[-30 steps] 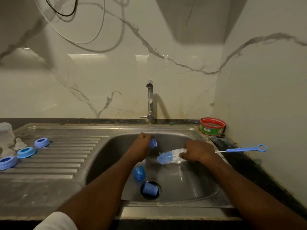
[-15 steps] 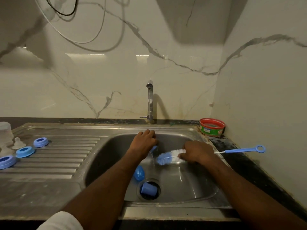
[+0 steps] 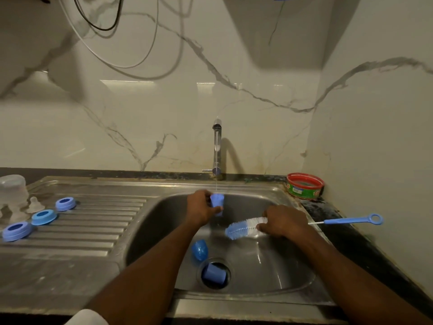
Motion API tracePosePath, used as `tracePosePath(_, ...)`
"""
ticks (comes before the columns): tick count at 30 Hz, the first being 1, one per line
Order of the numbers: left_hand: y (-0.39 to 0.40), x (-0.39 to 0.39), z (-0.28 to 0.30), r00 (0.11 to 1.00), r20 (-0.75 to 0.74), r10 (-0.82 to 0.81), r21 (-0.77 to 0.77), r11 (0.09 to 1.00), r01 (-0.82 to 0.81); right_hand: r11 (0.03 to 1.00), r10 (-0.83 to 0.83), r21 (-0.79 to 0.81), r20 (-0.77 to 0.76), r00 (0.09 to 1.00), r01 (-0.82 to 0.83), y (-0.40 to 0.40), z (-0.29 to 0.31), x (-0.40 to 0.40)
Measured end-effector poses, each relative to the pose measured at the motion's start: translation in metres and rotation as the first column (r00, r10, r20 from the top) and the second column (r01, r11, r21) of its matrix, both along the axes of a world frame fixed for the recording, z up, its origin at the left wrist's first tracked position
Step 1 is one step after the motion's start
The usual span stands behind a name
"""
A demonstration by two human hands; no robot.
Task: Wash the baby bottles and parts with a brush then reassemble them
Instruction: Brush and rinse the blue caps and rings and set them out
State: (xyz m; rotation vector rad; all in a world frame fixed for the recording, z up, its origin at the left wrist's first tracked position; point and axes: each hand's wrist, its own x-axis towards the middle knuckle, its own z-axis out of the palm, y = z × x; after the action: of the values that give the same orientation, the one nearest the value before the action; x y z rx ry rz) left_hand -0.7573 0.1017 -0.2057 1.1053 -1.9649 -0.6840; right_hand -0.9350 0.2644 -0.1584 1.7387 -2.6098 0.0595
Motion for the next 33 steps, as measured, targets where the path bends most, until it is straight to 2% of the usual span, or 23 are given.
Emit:
tracePosePath(2,-0.0019,-0.0015,0.0016,0.994,-0.111,0.023,-0.028,0.999,-0.026,1.000,0.000,0.002,-0.007,1.000,0.000,-0.0005,0.0006,0.0004)
tracePosePath(3,-0.0006,-0.0023,0.0014,0.994,-0.107,0.008,-0.015,1.000,-0.010,1.000,0.000,0.001,-0.006,1.000,0.000,-0.0005,0.0008,0.0006)
tracePosePath(6,0.0041,-0.0028,-0.0004,0.999,0.035,-0.030,-0.005,1.000,0.030,1.000,0.006,0.010,-0.001,1.000,-0.006,0.0005,0.0011,0.0014)
tracePosePath(9,0.0030,-0.0020,0.0030,0.995,-0.098,0.012,-0.029,0.999,-0.015,1.000,0.014,0.018,-0.009,1.000,-0.014,0.0006,0.0022,0.0020)
tracePosePath(13,0.0018,-0.0004,-0.0010,1.000,0.024,0.001,0.027,1.000,-0.002,1.000,0.012,0.027,-0.007,1.000,-0.012,0.0008,0.0028,0.0028)
tracePosePath(16,-0.0020,-0.0004,-0.0008,0.996,-0.076,0.043,-0.012,0.999,-0.044,1.000,0.010,0.027,-0.003,1.000,-0.010,-0.0006,0.0024,0.0030)
tracePosePath(19,0.0005,-0.0006,-0.0028,0.997,0.077,0.019,0.026,0.999,-0.021,1.000,0.006,0.029,0.003,1.000,-0.006,0.0010,0.0030,0.0025)
tracePosePath(20,0.0001,-0.0006,-0.0027,0.997,0.077,0.021,0.027,0.999,-0.023,1.000,0.008,0.030,0.007,1.000,-0.009,0.0014,0.0037,0.0025)
tracePosePath(23,-0.0019,-0.0012,-0.0002,0.995,-0.077,0.059,-0.001,0.998,-0.060,0.999,0.014,0.029,0.012,1.000,-0.015,0.0021,0.0050,0.0019)
tracePosePath(26,-0.0020,0.0001,-0.0017,0.998,0.016,0.052,0.023,0.998,-0.053,1.000,0.009,0.021,0.018,1.000,-0.009,0.0032,0.0047,0.0033)
tracePosePath(29,-0.0044,-0.0001,-0.0022,0.995,-0.080,0.066,0.016,0.998,-0.065,1.000,0.013,0.018,0.013,1.000,-0.014,0.0023,0.0047,0.0033)
tracePosePath(33,-0.0036,0.0001,-0.0056,0.998,0.061,0.026,0.040,0.999,-0.028,1.000,0.011,0.013,0.012,1.000,-0.011,0.0035,0.0056,0.0037)
